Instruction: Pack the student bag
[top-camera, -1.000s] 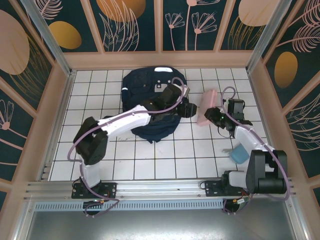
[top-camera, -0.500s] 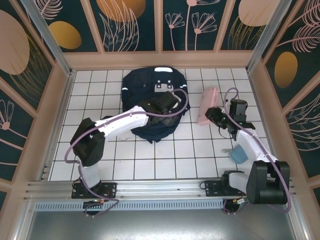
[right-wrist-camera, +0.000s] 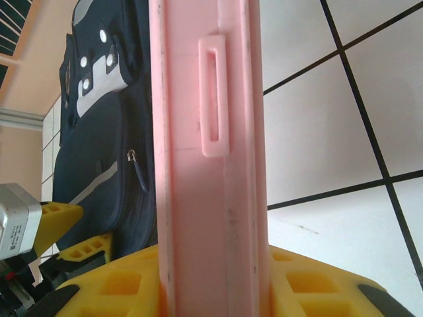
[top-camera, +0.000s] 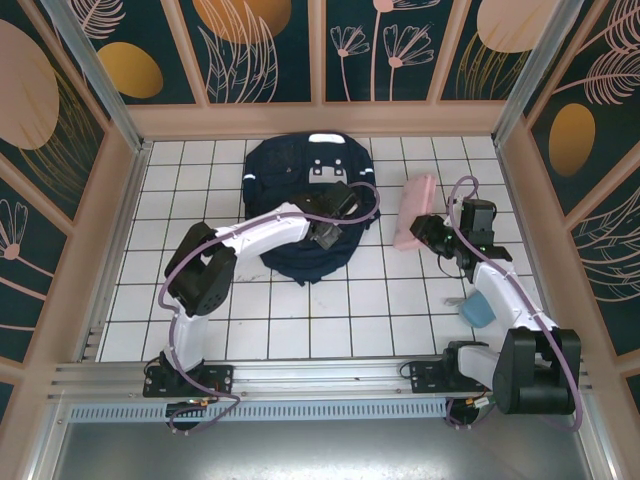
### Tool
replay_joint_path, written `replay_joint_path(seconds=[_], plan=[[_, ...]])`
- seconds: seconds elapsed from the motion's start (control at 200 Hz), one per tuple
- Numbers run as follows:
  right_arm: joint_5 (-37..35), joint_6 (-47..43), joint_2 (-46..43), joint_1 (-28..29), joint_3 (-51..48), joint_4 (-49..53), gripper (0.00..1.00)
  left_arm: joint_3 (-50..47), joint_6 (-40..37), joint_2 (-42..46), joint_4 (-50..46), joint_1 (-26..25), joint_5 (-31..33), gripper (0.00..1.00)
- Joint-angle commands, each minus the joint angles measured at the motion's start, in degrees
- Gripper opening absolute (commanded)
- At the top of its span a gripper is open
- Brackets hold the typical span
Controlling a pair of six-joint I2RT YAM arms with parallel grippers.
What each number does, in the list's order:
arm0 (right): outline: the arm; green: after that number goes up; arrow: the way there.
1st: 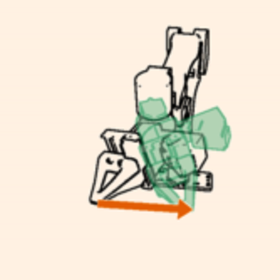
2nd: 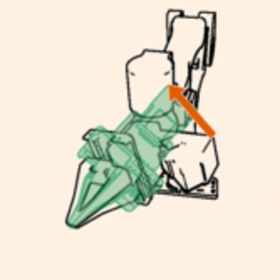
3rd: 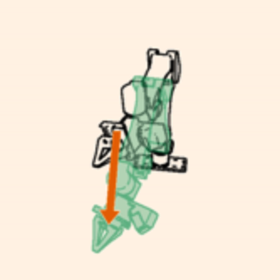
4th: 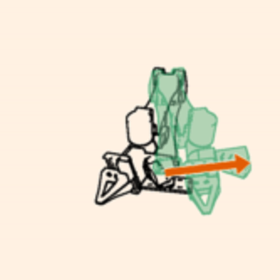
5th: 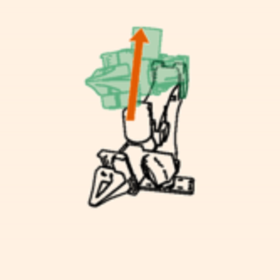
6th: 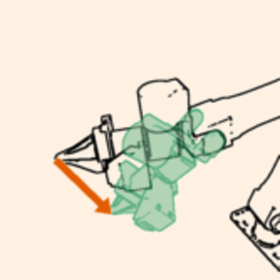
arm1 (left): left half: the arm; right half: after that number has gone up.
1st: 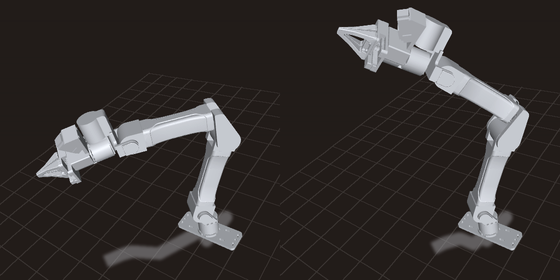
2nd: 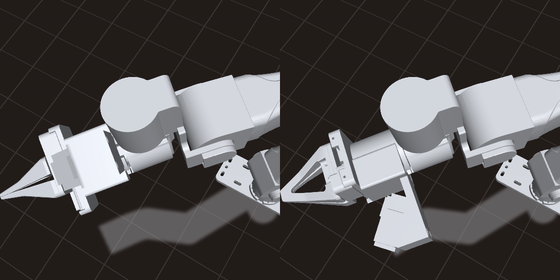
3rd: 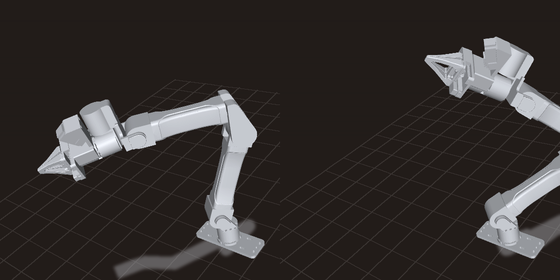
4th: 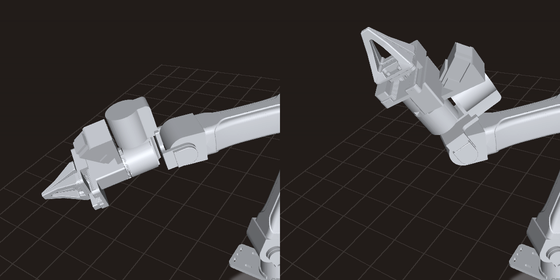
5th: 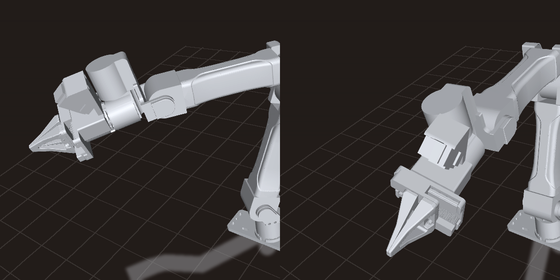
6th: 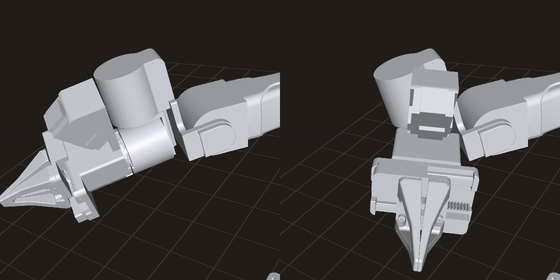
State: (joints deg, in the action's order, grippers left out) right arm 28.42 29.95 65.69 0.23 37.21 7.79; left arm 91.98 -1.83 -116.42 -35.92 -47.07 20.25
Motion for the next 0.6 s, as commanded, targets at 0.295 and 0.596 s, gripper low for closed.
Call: replay_joint_path(seconds=[0.295,0.596], plan=[[1.07,1.25,-1.09,1.16,0.81,-0.75,0.18,3.55,-1.7,2.41,0.81,1.26,7.42,0.15],[10.41,3.74,0.04,4.74,-0.74,-5.42,0.18,1.32,-1.47,8.87,7.01,1.19,12.32,0.01]])
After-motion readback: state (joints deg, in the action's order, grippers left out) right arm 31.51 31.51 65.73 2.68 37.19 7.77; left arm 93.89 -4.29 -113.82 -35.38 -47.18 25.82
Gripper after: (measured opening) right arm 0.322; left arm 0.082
